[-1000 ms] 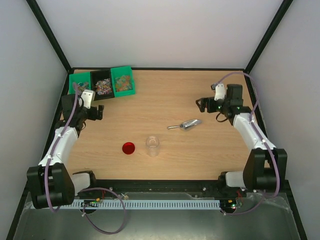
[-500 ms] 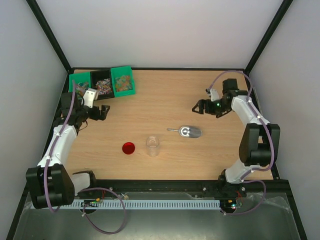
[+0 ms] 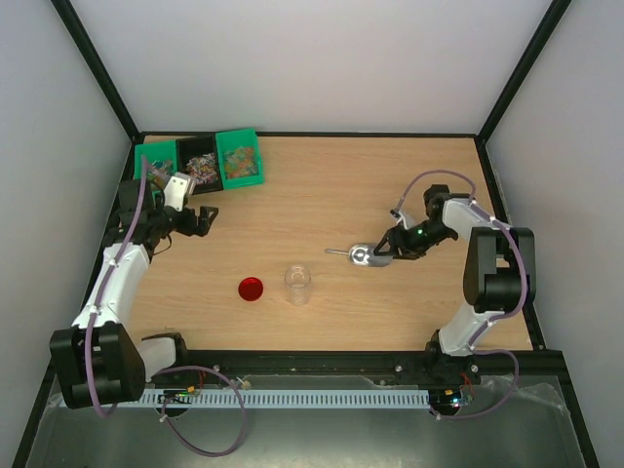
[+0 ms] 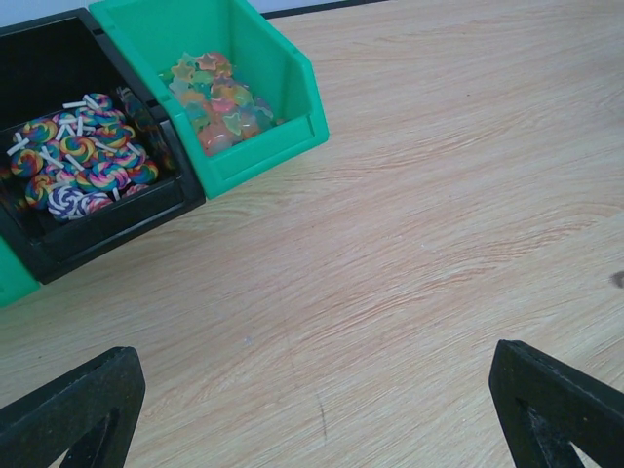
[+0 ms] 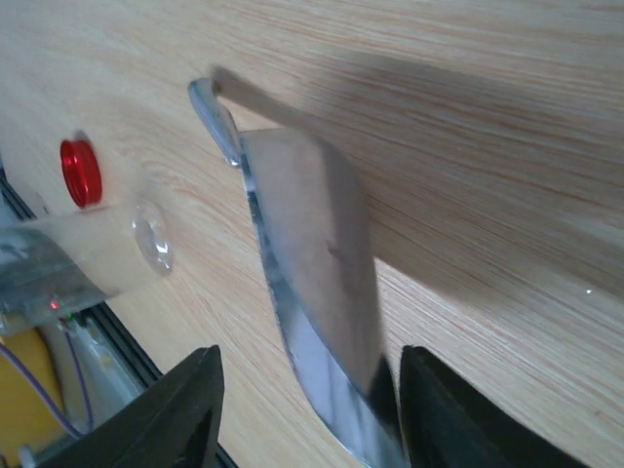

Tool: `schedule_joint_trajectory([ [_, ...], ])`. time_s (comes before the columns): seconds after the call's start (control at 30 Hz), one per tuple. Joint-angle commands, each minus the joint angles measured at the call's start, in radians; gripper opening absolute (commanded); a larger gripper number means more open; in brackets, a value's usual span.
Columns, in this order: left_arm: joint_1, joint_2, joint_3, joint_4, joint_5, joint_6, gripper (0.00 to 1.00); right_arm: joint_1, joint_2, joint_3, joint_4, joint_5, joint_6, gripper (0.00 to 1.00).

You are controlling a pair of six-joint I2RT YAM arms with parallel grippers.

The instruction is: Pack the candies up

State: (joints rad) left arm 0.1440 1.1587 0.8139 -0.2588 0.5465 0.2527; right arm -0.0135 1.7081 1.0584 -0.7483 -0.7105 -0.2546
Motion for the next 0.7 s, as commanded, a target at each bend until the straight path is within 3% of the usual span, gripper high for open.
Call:
schedule_joint_trajectory([
  [0.0,-0.004,-0.009,0.037,0.003,0.023,0.009,1.00,-0.002,0.027,-0.031,0.019,0.002,0.030,0.37],
  [0.07,-0.004,-0.005,0.044,0.001,0.026,0.005,1.00,-0.002,0.031,-0.033,0.057,0.021,0.061,0.16],
  [0.13,-0.005,-0.007,0.048,-0.003,0.029,0.006,0.99,-0.002,0.030,-0.028,0.075,0.042,0.079,0.02],
  [0.43,-0.004,-0.007,0.038,-0.014,0.047,0.040,0.99,-0.002,0.008,-0.018,0.078,0.031,0.060,0.01],
  [0.67,-0.007,0.030,0.127,-0.165,0.210,0.202,1.00,-0.003,-0.010,0.035,0.040,-0.128,-0.020,0.01],
])
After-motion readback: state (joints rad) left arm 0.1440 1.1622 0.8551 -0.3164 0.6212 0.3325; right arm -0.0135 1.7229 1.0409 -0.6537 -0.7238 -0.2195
